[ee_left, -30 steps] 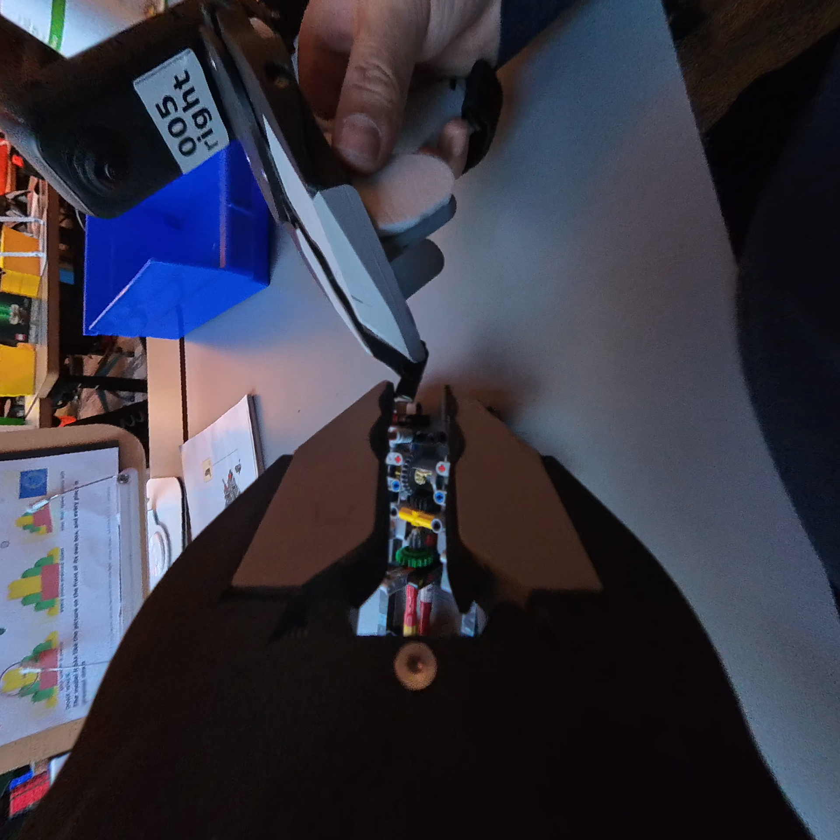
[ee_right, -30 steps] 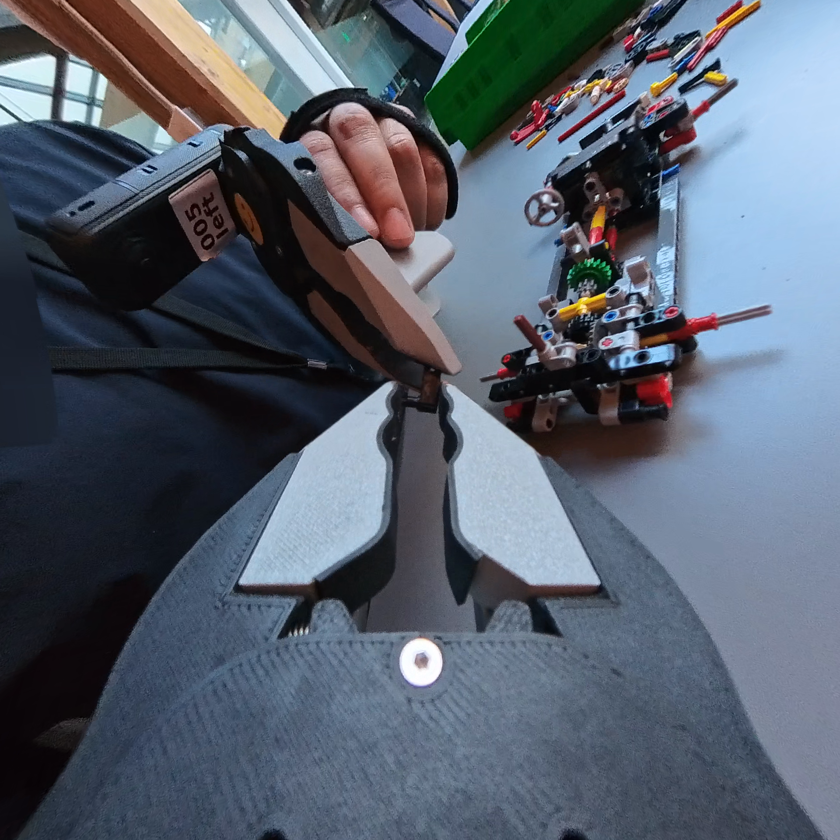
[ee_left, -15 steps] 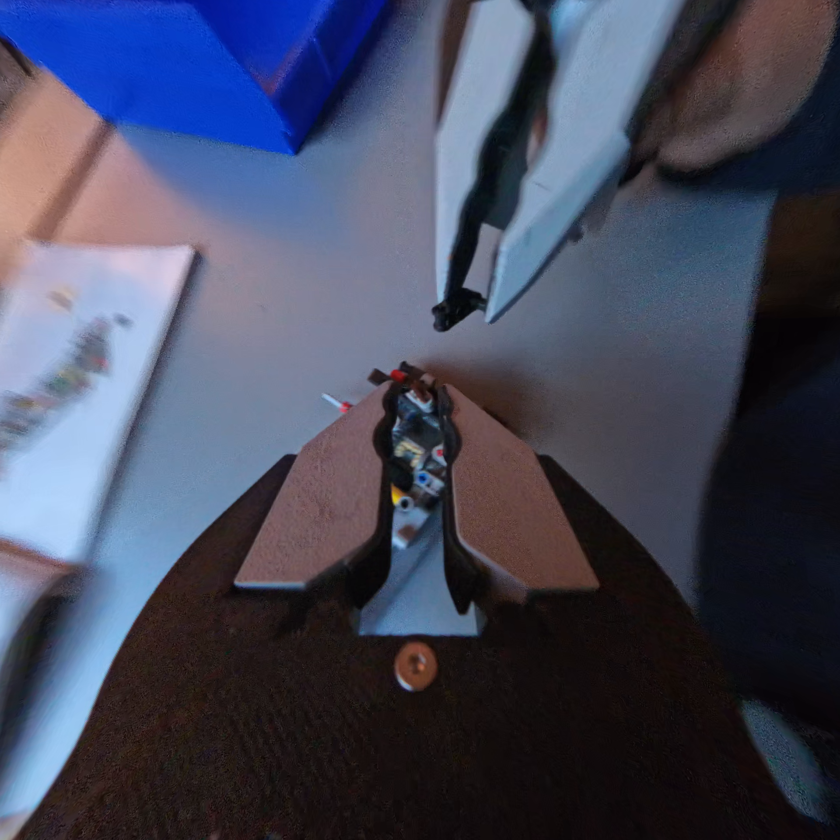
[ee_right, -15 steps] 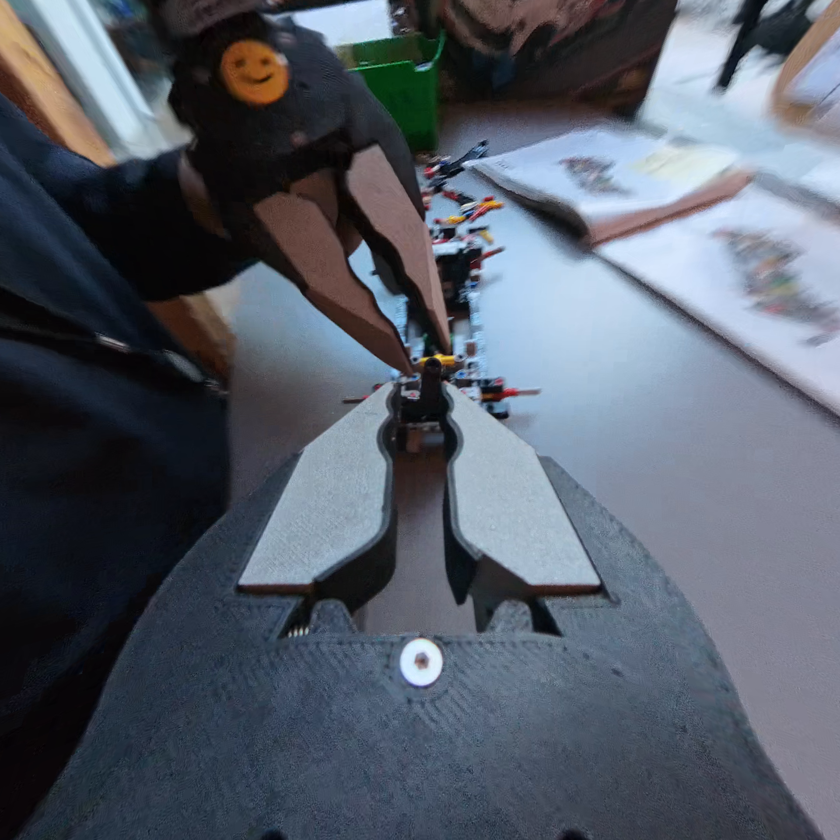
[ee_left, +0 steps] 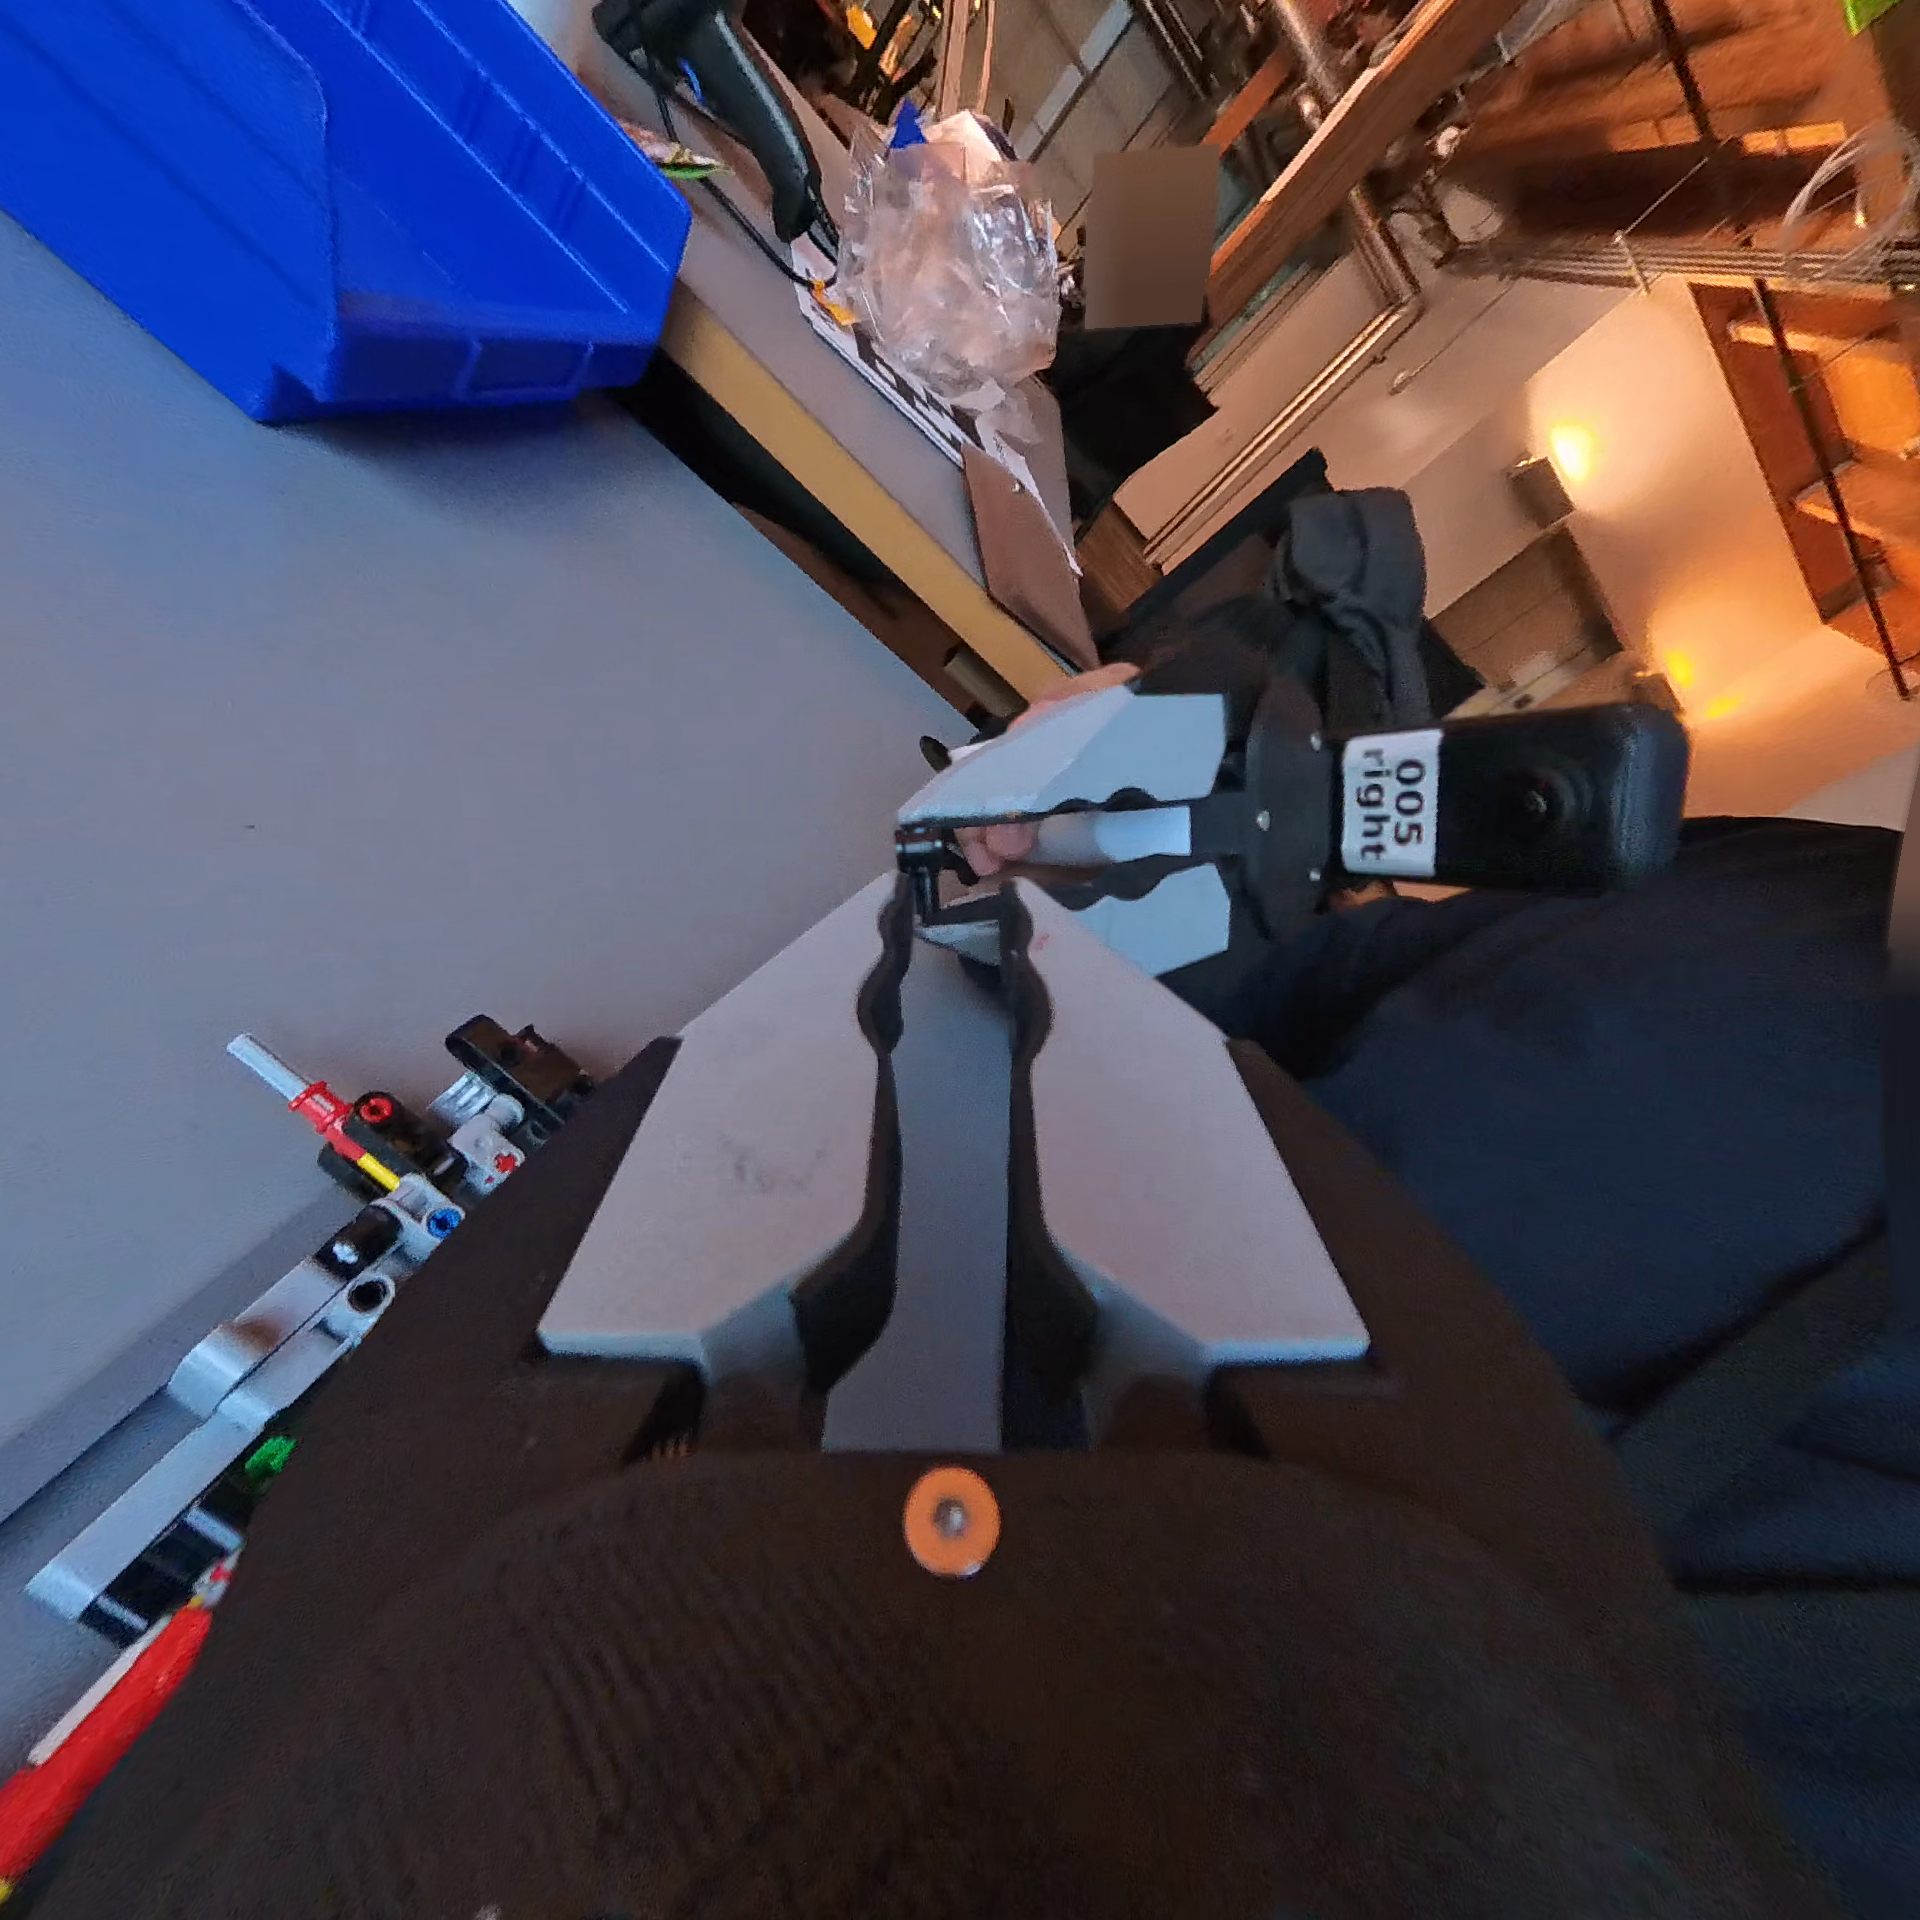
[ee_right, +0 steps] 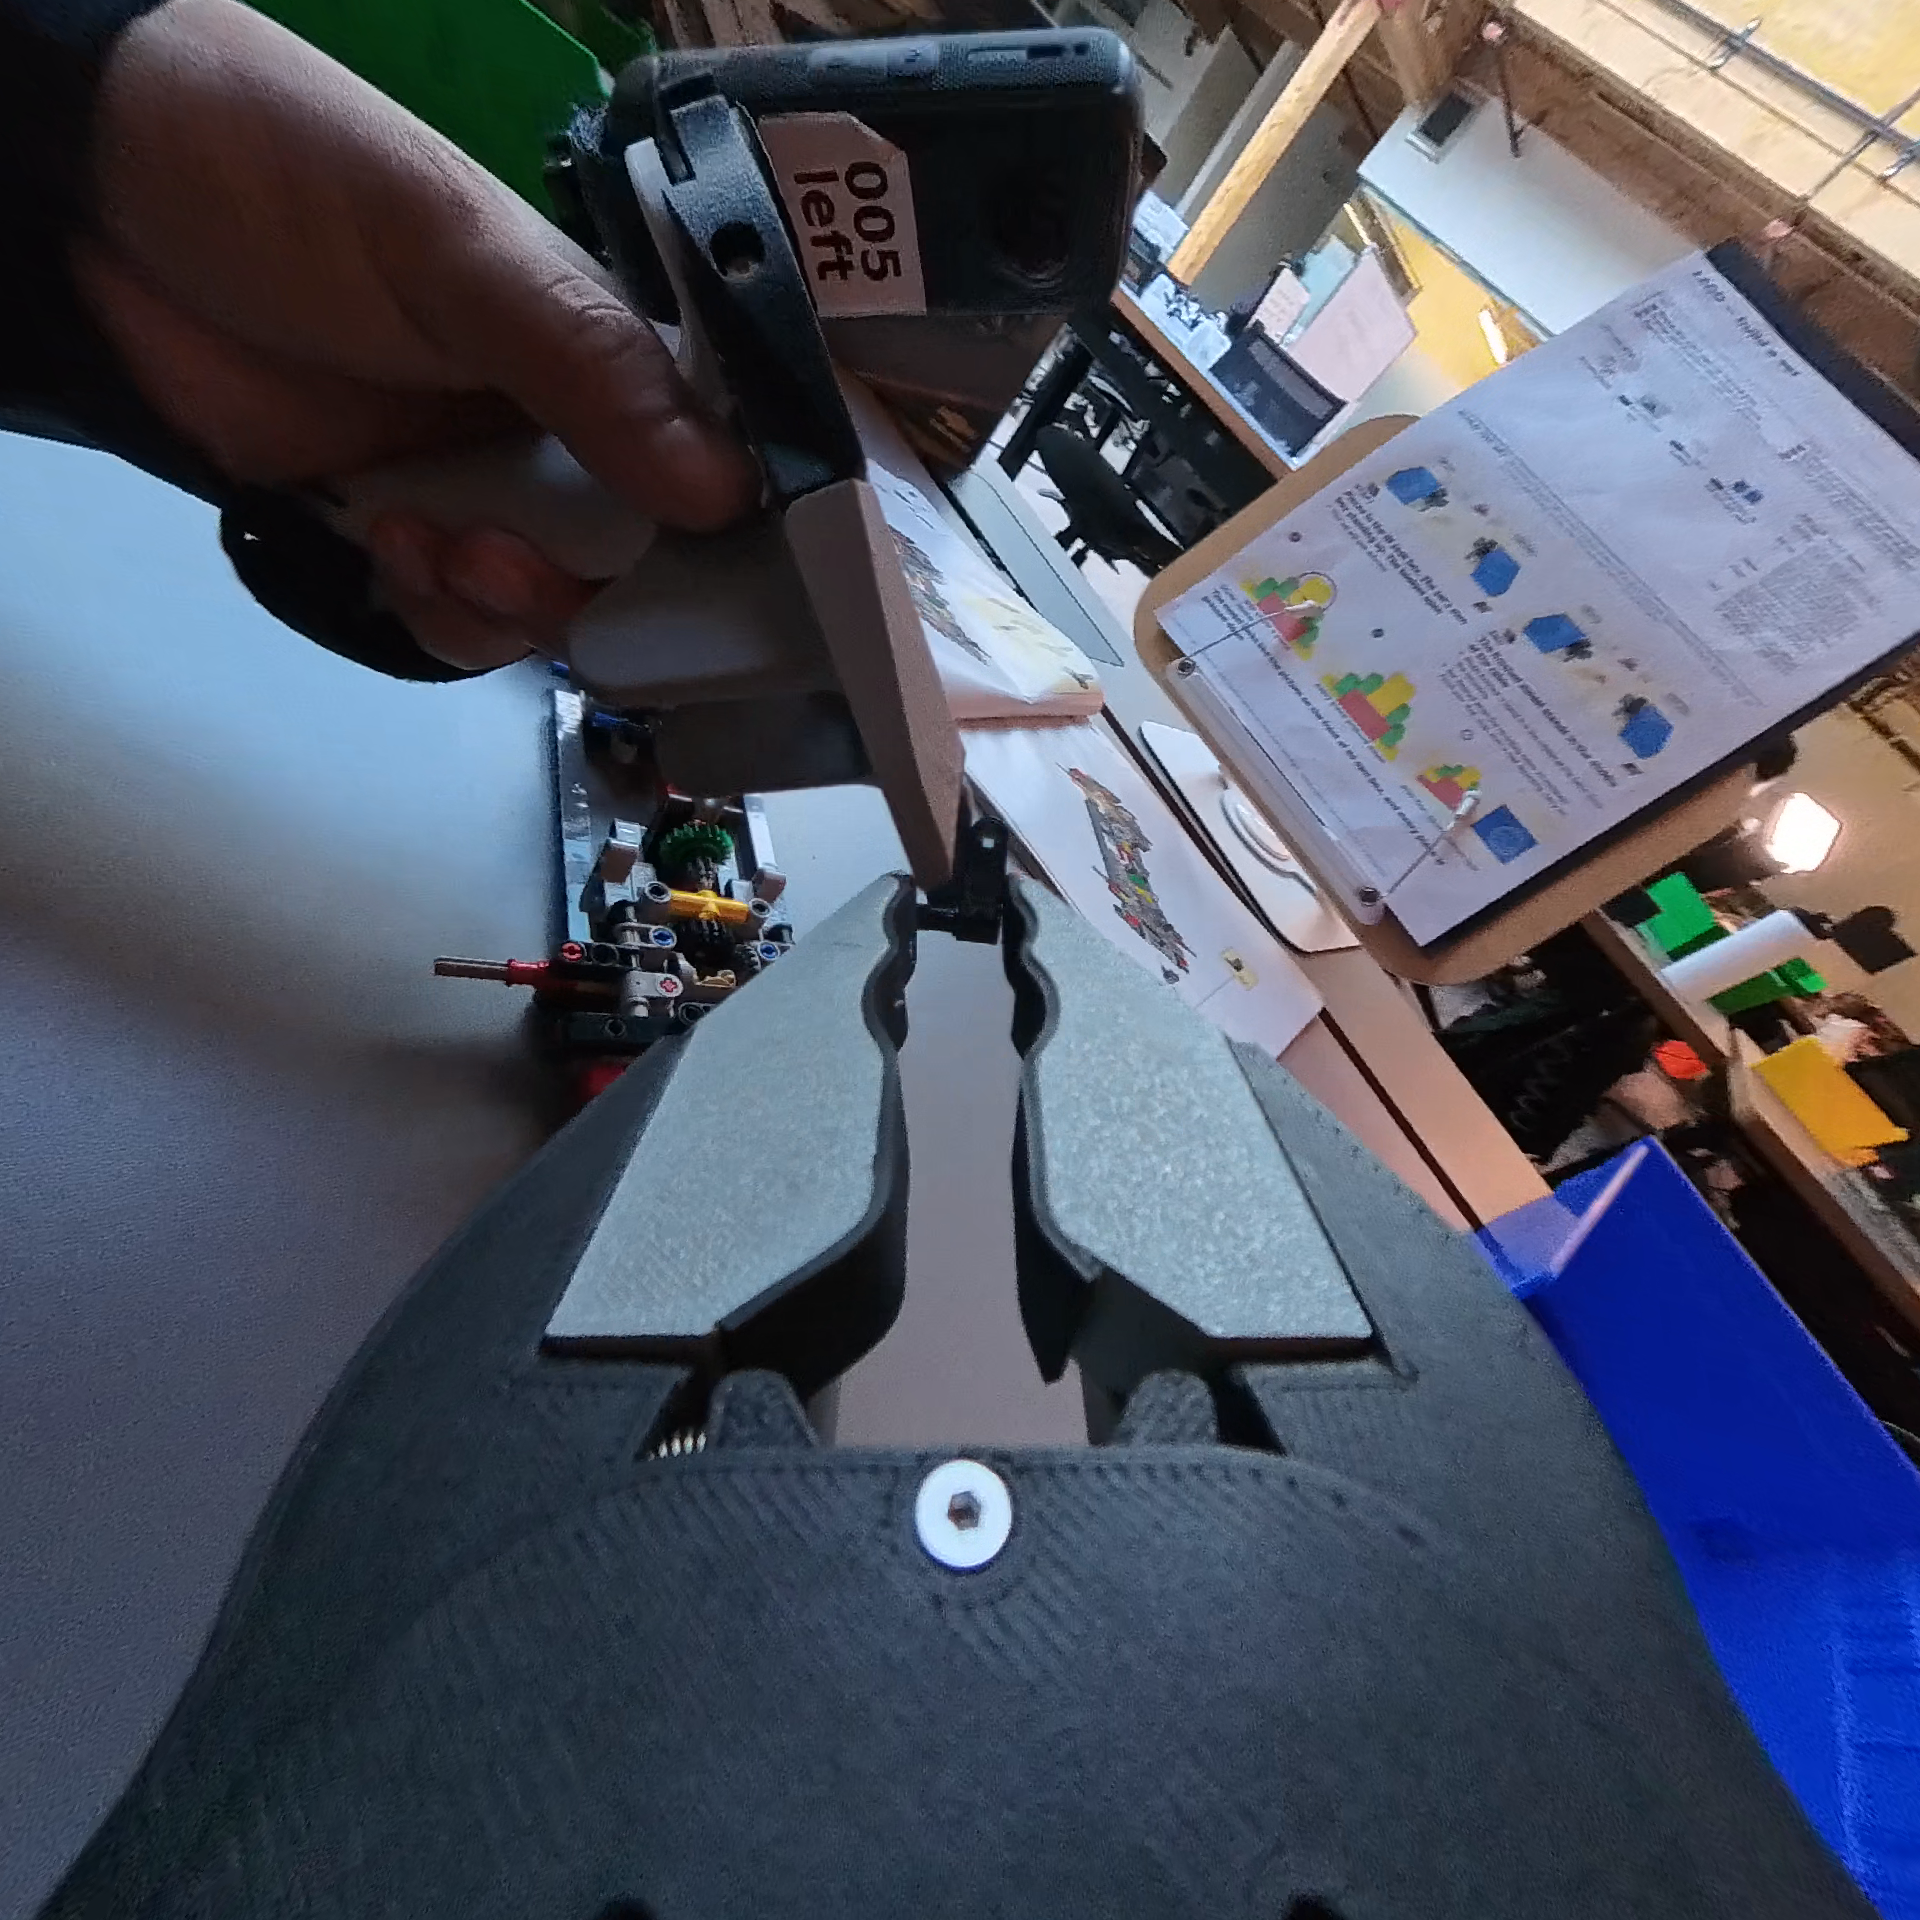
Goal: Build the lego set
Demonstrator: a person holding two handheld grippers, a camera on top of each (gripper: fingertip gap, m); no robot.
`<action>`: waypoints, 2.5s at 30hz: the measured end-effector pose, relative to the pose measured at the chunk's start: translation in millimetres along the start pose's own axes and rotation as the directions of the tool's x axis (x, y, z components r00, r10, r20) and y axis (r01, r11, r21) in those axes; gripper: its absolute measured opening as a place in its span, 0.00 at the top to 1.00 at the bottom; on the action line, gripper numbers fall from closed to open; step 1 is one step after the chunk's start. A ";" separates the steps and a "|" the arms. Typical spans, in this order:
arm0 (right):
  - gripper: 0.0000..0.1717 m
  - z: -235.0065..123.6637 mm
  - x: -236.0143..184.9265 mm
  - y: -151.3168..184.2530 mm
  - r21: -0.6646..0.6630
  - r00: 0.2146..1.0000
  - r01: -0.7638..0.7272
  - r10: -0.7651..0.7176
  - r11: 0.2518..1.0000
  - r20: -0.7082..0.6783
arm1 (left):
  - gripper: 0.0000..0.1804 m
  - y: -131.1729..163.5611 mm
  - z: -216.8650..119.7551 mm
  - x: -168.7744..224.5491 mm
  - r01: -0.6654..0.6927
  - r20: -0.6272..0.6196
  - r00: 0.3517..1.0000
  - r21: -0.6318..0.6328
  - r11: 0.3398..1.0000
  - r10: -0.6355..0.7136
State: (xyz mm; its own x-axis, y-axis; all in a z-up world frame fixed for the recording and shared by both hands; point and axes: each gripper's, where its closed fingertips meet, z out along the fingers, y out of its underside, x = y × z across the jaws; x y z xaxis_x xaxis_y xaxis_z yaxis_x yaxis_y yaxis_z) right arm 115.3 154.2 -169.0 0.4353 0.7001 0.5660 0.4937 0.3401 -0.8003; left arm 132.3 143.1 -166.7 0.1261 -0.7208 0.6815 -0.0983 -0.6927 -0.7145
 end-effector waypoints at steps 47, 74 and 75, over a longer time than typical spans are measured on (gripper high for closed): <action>0.97 -1.1 -35.8 27.8 -0.129 0.736 -0.412 0.414 0.902 0.535 | 0.99 48.2 -1.2 -41.5 -0.459 0.066 0.688 -0.733 0.503 0.723; 0.97 -3.9 -43.5 48.6 -0.194 0.741 -0.406 0.446 0.893 0.502 | 0.95 48.1 -13.7 -42.5 -0.456 0.160 0.716 -0.629 0.630 0.679; 0.97 -3.5 -48.3 54.3 -0.232 0.731 -0.401 0.462 0.886 0.503 | 0.93 50.5 -18.7 -45.6 -0.443 0.165 0.717 -0.641 0.626 0.677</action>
State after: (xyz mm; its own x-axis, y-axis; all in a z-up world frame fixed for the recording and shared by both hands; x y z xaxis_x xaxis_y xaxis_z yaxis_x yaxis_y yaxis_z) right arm 123.7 136.7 -239.2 0.1676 0.9843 -0.0552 0.4377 -0.1244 -0.8905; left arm 103.1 140.5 -230.8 0.1871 -0.9821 -0.0214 -0.7506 -0.1289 -0.6480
